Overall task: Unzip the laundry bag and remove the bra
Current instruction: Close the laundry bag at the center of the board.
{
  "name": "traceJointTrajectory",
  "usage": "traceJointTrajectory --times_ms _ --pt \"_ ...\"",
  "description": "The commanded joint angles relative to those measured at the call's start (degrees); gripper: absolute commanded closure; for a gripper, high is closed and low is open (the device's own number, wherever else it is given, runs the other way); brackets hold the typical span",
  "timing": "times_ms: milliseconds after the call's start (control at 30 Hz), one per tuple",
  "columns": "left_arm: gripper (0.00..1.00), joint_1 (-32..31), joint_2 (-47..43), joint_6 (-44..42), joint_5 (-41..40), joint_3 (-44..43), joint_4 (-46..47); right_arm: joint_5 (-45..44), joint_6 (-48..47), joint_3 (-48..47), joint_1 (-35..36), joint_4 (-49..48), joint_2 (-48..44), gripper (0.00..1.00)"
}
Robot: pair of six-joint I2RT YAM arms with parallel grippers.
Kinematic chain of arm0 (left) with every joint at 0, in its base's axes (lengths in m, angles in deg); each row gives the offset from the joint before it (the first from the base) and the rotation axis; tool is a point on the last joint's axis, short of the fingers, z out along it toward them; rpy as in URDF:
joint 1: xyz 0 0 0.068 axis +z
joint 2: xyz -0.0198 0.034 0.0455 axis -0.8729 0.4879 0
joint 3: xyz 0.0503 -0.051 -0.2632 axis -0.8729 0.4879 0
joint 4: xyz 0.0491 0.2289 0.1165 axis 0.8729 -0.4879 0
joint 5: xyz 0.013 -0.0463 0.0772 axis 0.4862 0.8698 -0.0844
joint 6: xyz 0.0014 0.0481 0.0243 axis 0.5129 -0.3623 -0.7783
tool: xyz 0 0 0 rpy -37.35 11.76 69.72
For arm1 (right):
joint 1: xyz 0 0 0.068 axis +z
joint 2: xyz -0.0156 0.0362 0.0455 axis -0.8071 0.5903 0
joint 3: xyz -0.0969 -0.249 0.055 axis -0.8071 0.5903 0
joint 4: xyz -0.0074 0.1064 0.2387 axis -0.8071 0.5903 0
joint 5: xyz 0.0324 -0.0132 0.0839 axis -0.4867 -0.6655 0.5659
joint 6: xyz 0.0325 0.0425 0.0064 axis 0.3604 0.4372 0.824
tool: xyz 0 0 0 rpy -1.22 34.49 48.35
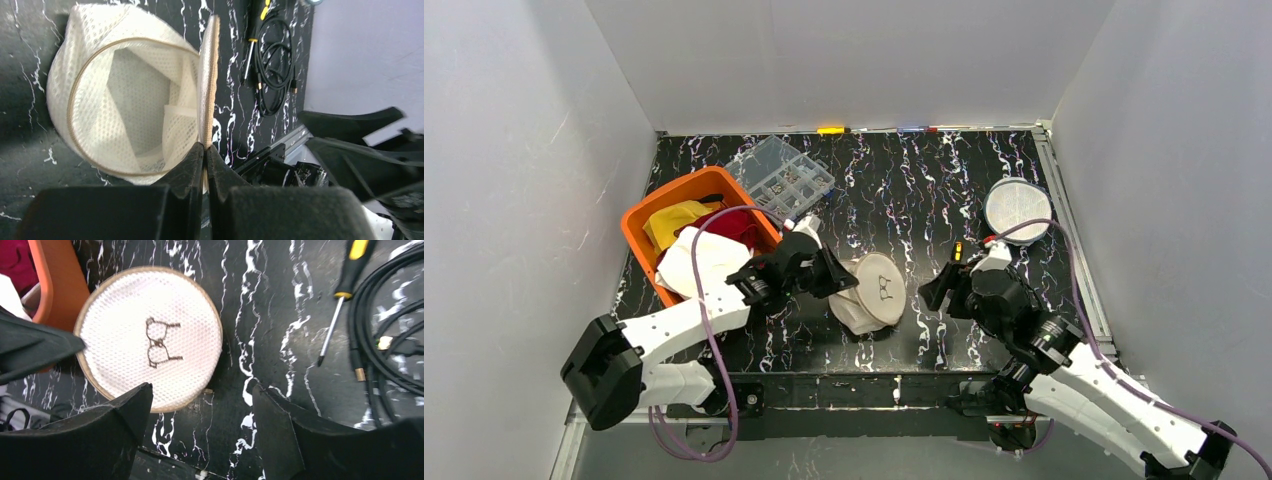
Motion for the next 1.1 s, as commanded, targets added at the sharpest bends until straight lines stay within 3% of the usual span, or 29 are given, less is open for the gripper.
traceJointTrajectory --times_ms 0,300,467,633,867,1067 --pt "1.00 1.5 -4.5 -2.6 0.5 4.0 8.0 7.3 4.6 5.7 0.0 -11.7 2.5 0.19" --pt "1.00 1.7 -7.4 -1.1 1.7 9.3 13.7 12.3 8.7 15.7 -0.7 -34.7 9.7 0.11" --pt "1.00 1.8 -7.7 -1.2 2.0 9.5 14.0 16.8 12.3 20.9 -5.2 -48.1 16.2 0.11" --pt "1.00 1.8 -8.4 -1.5 2.3 9.5 14.0 23.0 16.3 25.4 -10.2 -62.1 23.5 0.16" --pt "1.00 1.8 -9.0 -1.7 2.6 9.4 14.0 27.8 18.0 26.1 -12.1 -74.8 33.3 0.20" --pt "1.00 1.8 -9.6 -1.5 2.4 9.7 14.0 30.1 20.4 26.3 -12.1 -83.3 41.1 0.33"
